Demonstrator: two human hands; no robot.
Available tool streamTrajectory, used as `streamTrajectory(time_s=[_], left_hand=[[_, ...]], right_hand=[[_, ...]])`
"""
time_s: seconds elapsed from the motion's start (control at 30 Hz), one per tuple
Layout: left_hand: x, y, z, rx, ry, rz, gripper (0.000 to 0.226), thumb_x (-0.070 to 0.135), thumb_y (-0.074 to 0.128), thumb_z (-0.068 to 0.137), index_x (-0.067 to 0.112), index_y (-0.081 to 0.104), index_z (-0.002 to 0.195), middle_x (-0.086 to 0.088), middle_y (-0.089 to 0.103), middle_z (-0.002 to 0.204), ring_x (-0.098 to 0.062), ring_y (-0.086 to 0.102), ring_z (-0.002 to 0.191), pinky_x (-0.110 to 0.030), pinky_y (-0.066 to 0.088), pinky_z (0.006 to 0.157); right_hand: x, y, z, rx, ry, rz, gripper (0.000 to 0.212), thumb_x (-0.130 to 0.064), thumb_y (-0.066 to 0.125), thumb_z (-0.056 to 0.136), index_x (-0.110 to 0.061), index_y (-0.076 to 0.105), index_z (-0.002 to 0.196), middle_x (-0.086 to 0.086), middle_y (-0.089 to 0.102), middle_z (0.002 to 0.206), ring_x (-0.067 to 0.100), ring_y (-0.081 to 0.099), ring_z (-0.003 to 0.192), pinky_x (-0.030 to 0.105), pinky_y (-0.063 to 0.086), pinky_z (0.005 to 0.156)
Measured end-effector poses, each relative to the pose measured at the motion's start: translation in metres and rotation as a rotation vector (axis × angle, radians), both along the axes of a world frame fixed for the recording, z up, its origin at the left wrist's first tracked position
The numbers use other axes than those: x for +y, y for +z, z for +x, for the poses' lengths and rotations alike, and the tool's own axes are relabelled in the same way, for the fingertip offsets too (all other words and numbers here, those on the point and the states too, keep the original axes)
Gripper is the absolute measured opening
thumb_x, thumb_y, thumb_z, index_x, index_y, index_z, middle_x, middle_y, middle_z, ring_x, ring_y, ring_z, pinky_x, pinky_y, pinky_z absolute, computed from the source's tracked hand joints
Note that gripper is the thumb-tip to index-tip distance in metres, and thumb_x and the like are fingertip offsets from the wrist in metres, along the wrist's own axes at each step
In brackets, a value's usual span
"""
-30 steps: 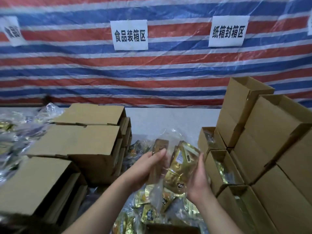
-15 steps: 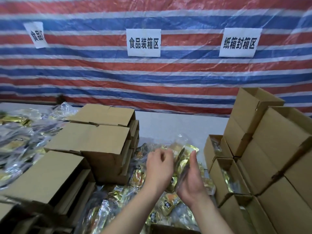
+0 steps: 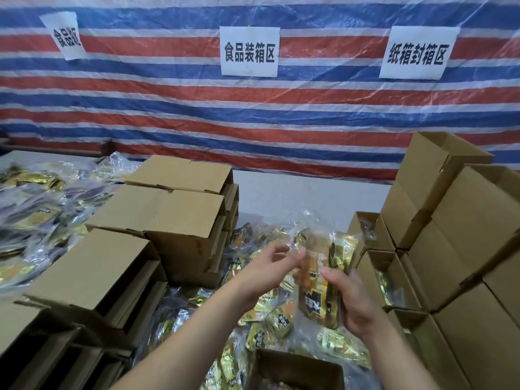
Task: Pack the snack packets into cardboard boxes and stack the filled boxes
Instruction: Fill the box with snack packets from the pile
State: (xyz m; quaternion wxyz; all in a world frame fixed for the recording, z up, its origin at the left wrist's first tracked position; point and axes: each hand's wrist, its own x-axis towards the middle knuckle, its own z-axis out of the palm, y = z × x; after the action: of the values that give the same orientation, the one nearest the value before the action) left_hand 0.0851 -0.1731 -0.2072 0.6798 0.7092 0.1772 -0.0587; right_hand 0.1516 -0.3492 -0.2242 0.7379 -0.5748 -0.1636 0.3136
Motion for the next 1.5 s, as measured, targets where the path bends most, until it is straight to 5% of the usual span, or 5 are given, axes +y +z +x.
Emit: streamTrajectory(time_s=[0.2, 0.53, 1.03, 1.27, 1.5], left_hand=[[0.025, -0.069, -0.045, 0.182, -0.080, 0.231, 0.037, 0.057, 0.051, 0.097, 0.029, 0.061, 0.120, 0.011, 0.064, 0.114, -0.006, 0.060, 0.105, -0.032, 0.050, 0.095], [0.012, -0.162, -0.080, 0.330, -0.325, 0.399, 0.035, 0.045, 0.044, 0.104, 0.031, 0.056, 0.134, 0.005, 0.059, 0.131, -0.013, 0.055, 0.118, -0.030, 0.045, 0.100], [-0.002, -0.188, -0.095, 0.203, -0.089, 0.250, 0.030, 0.041, 0.041, 0.106, 0.028, 0.066, 0.095, 0.005, 0.071, 0.090, 0.000, 0.063, 0.078, -0.011, 0.048, 0.068], [-0.002, -0.193, -0.096, 0.204, -0.086, 0.267, 0.030, 0.045, 0.041, 0.105, 0.031, 0.067, 0.100, 0.004, 0.072, 0.098, -0.013, 0.066, 0.094, -0.027, 0.052, 0.085], [-0.004, -0.195, -0.096, 0.196, -0.073, 0.269, 0.029, 0.045, 0.041, 0.104, 0.033, 0.065, 0.093, 0.006, 0.070, 0.093, -0.008, 0.065, 0.088, -0.022, 0.050, 0.076]], right_hand=[[-0.024, 0.001, 0.001, -0.243, 0.163, -0.311, 0.067, -0.037, 0.078, 0.068, -0.005, 0.059, 0.123, 0.013, 0.075, 0.106, 0.026, 0.071, 0.103, 0.033, 0.058, 0.083], [-0.012, -0.045, -0.027, -0.468, 0.632, -0.870, 0.069, -0.050, 0.072, 0.068, -0.086, 0.031, 0.110, -0.031, 0.057, 0.122, -0.012, 0.056, 0.109, 0.011, 0.046, 0.091], [0.028, -0.144, -0.062, -0.721, 1.113, -1.324, 0.050, -0.023, 0.063, 0.091, -0.013, 0.042, 0.135, 0.017, 0.062, 0.122, 0.036, 0.061, 0.105, 0.038, 0.048, 0.079], [0.006, -0.144, -0.056, -0.376, 0.939, -1.137, 0.083, -0.047, 0.070, 0.083, -0.031, 0.032, 0.155, -0.007, 0.044, 0.151, 0.014, 0.046, 0.133, 0.027, 0.038, 0.108], [0.007, -0.122, -0.060, -0.410, 0.936, -1.167, 0.038, -0.054, 0.043, 0.098, -0.029, 0.064, 0.080, -0.006, 0.066, 0.083, 0.018, 0.062, 0.084, 0.034, 0.047, 0.073]])
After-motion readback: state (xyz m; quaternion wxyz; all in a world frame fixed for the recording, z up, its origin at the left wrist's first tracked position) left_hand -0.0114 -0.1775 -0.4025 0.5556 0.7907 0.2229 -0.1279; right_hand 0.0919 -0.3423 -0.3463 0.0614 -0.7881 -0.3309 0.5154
